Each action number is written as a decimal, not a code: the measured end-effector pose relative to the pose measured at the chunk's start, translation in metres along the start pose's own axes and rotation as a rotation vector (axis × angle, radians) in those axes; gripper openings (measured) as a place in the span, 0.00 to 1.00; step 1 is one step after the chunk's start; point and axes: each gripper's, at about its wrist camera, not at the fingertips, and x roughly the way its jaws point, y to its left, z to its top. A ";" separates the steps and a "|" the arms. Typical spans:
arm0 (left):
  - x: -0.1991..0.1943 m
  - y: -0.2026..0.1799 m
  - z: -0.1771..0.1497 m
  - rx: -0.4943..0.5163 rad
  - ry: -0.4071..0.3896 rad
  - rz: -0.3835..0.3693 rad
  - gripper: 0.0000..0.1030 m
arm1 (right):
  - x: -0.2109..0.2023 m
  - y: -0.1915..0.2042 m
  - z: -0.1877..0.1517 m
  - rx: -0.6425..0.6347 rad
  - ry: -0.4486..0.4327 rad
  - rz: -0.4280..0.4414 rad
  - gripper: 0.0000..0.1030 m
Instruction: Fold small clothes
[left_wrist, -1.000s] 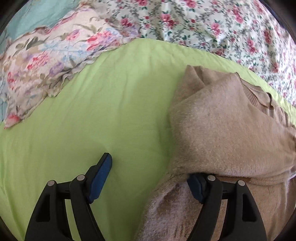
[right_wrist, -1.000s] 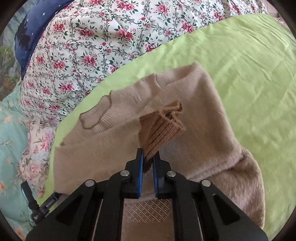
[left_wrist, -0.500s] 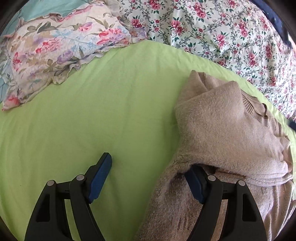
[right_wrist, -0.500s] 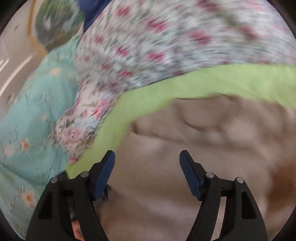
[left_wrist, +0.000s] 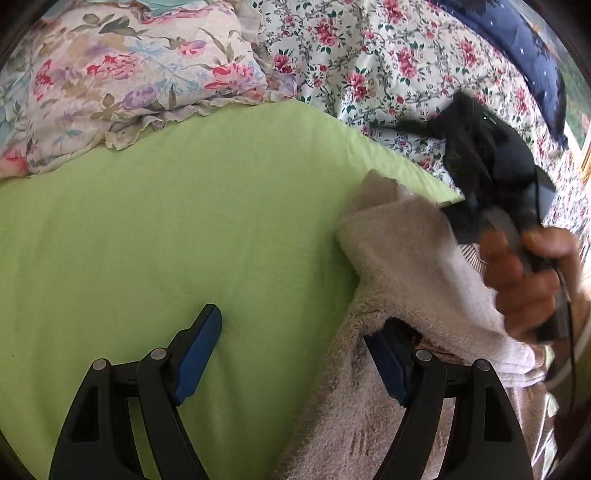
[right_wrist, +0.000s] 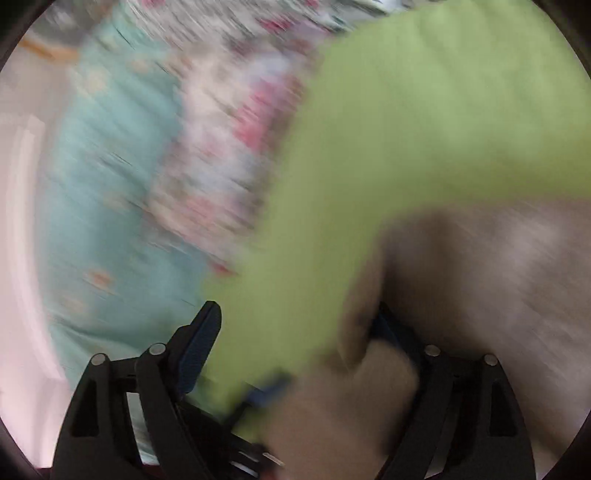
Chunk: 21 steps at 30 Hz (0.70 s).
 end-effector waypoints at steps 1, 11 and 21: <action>0.000 0.001 0.000 -0.004 -0.002 -0.008 0.77 | 0.000 0.001 0.001 0.004 -0.051 0.028 0.81; -0.012 0.013 -0.003 -0.044 0.029 -0.052 0.77 | -0.106 0.021 -0.053 -0.037 -0.352 -0.218 0.80; -0.014 -0.007 0.018 0.049 0.089 -0.030 0.79 | -0.308 0.013 -0.214 0.101 -0.749 -0.795 0.78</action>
